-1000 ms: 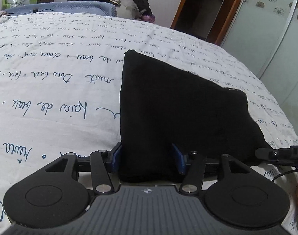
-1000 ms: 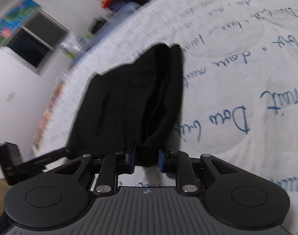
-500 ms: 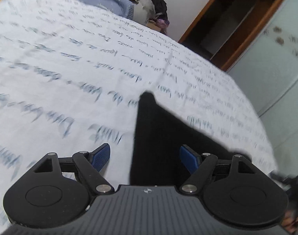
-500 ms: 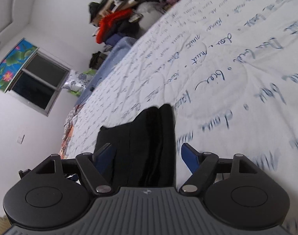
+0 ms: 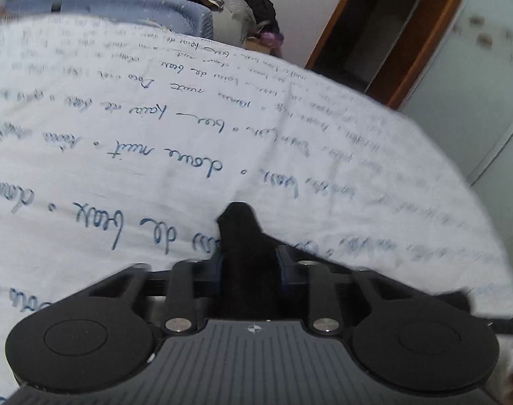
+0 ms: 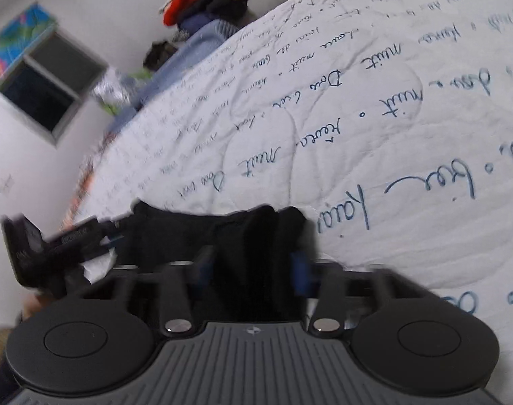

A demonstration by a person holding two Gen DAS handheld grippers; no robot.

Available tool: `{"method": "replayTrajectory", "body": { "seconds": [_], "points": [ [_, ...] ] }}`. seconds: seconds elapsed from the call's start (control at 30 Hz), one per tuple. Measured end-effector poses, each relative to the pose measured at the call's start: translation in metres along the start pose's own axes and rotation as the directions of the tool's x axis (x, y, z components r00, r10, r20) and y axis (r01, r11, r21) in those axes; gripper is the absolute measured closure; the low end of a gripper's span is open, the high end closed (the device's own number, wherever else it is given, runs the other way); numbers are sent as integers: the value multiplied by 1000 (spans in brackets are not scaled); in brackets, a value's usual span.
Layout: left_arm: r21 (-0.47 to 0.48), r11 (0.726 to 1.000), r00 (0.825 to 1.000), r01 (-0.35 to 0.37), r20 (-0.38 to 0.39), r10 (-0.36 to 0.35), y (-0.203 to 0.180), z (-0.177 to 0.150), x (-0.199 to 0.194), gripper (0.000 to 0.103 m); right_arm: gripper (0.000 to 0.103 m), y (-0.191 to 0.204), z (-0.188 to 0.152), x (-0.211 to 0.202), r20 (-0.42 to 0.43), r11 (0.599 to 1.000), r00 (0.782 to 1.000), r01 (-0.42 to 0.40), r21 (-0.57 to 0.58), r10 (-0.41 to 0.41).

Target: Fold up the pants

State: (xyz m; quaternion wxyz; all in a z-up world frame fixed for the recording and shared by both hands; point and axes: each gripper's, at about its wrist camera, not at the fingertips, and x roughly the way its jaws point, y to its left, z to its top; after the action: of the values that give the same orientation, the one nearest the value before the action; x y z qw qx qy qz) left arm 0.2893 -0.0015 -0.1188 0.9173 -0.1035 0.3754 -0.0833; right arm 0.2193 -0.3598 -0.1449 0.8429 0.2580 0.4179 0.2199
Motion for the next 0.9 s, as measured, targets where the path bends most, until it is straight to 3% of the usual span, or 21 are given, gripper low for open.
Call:
{"method": "replayTrajectory", "body": {
  "seconds": [0.03, 0.1, 0.17, 0.23, 0.27, 0.3, 0.4, 0.47, 0.53, 0.63, 0.7, 0.77, 0.87, 0.9],
  "points": [
    [36, 999, 1000, -21, 11, 21, -5, -1, -3, 85, 74, 5, 0, -4, 11, 1000, 1000, 14, -28, -14],
    [79, 995, 997, -63, 40, 60, -11, -2, -12, 87, 80, 18, -2, -11, 47, 996, 998, 34, -80, -30],
    [103, 991, 995, -85, 67, 79, -14, -5, -19, 87, 81, 33, -5, -16, 76, 986, 996, 60, -153, -49],
    [137, 983, 993, -118, 35, 114, -15, -15, -7, 86, 81, 34, -10, -7, 69, 973, 991, 126, -192, -114],
    [165, 977, 990, -134, 72, 124, -17, -23, -5, 85, 80, 28, -12, 4, 50, 969, 989, 145, -198, -138],
    [216, 963, 985, -160, 102, 140, -24, -27, -5, 84, 79, 20, -15, 6, 71, 978, 992, 116, -174, -105],
    [230, 959, 983, -167, 116, 143, -26, -25, -15, 61, 70, 9, -14, -1, 83, 996, 994, 70, -62, -65],
    [201, 961, 977, -191, 136, 165, -22, -25, -33, 36, 60, 11, -16, -12, 99, 995, 991, 99, -33, -95],
    [179, 963, 969, -202, 183, 169, -18, -33, -60, 34, 57, 20, -27, -36, 177, 989, 976, 139, -47, -129],
    [185, 967, 969, -173, 208, 134, -27, -55, -93, 35, 56, 47, -50, -60, 259, 987, 962, 120, -110, -88],
    [208, 968, 979, -138, 175, 102, -41, -73, -98, 35, 53, 66, -62, -62, 252, 982, 966, 102, -157, -60],
    [249, 960, 988, -126, 116, 100, -54, -91, -90, 34, 43, 80, -69, -48, 208, 980, 977, 87, -180, -48],
    [292, 939, 975, -185, 175, 137, -63, -110, -85, 33, 43, 81, -80, -11, 112, 972, 989, 116, -205, -94],
    [285, 940, 973, -188, 185, 139, -63, -112, -83, 31, 43, 79, -87, -6, 144, 965, 986, 121, -235, -89]
  ]
}}
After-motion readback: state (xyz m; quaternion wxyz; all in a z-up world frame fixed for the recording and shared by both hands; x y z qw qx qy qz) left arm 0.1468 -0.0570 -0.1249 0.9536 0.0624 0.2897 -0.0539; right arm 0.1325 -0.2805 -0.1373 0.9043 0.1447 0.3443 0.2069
